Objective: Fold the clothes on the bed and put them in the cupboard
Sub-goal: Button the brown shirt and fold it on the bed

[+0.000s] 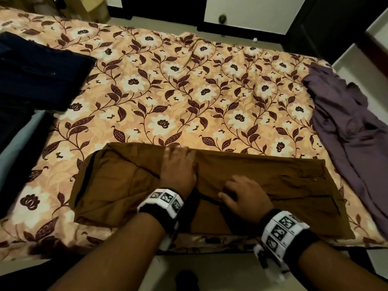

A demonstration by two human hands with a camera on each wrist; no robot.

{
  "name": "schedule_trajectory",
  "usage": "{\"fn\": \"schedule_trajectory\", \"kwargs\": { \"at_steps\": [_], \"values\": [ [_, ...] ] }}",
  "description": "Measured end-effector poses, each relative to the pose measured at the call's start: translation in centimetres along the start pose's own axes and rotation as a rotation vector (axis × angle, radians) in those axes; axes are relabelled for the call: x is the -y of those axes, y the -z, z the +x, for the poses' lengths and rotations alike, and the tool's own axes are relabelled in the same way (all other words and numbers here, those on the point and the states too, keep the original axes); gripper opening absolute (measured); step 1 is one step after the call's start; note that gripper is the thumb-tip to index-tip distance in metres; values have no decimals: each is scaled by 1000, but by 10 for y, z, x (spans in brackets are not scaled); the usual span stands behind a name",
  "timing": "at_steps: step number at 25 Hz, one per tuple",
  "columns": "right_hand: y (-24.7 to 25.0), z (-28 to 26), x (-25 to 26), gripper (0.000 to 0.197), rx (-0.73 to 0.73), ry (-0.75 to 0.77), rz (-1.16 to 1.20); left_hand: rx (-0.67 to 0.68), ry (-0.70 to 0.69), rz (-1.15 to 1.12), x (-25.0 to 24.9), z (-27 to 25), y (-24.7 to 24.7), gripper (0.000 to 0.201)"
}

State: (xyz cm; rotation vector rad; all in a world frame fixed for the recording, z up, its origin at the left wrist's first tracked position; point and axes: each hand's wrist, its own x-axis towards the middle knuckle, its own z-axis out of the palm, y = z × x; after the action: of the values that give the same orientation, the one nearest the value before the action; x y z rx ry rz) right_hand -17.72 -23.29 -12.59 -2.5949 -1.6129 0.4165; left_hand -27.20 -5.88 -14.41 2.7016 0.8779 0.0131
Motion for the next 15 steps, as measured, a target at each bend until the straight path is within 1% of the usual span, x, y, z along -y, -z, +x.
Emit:
{"fn": "schedule_trajectory", "kwargs": {
  "at_steps": [1, 2, 3, 5, 6, 7, 8, 9, 10, 11, 12, 13, 14, 15],
  "values": [
    [-2, 8, -1, 37, -3, -42, 71, 42, -36, -71, -20, -6, -7, 40],
    [-8, 15, -1, 43, 15, -69, 86, 115, -29, -100, -34, -12, -17, 40],
    [-15, 22, -2, 50, 65, -89, 87, 157, 4, -74, -41, -18, -30, 46],
    [-31, 22, -18, 68, 226, -129, 55, 193, 80, 22, -37, -25, -51, 60],
    [-36, 15, -35, 78, 275, -161, 32, 197, 98, 45, -31, -28, -55, 66],
    [-38, 5, -59, 84, 286, -225, 8, 197, 109, 47, -24, -27, -54, 69],
    [-34, -7, -86, 86, 293, -305, -21, 209, 149, 28, -13, -25, -50, 73],
    [-27, -19, -113, 88, 291, -402, -38, 237, 236, 5, 4, -23, -42, 79],
    [-17, -27, -138, 91, 283, -515, -33, 247, 352, -13, 23, -22, -31, 84],
    [-7, -31, -156, 95, 271, -608, -35, 225, 463, -19, 41, -21, -19, 88],
    [1, -31, -164, 96, 277, -654, -30, 203, 552, 32, 49, -20, -6, 88],
    [3, -25, -159, 92, 273, -648, -20, 199, 581, 117, 43, -19, 2, 86],
    [1, -16, -142, 86, 256, -603, 2, 173, 510, 166, 21, -13, 3, 81],
    [-6, -4, -123, 81, 239, -528, 7, 124, 357, 141, -12, -8, -4, 75]
  ]
}}
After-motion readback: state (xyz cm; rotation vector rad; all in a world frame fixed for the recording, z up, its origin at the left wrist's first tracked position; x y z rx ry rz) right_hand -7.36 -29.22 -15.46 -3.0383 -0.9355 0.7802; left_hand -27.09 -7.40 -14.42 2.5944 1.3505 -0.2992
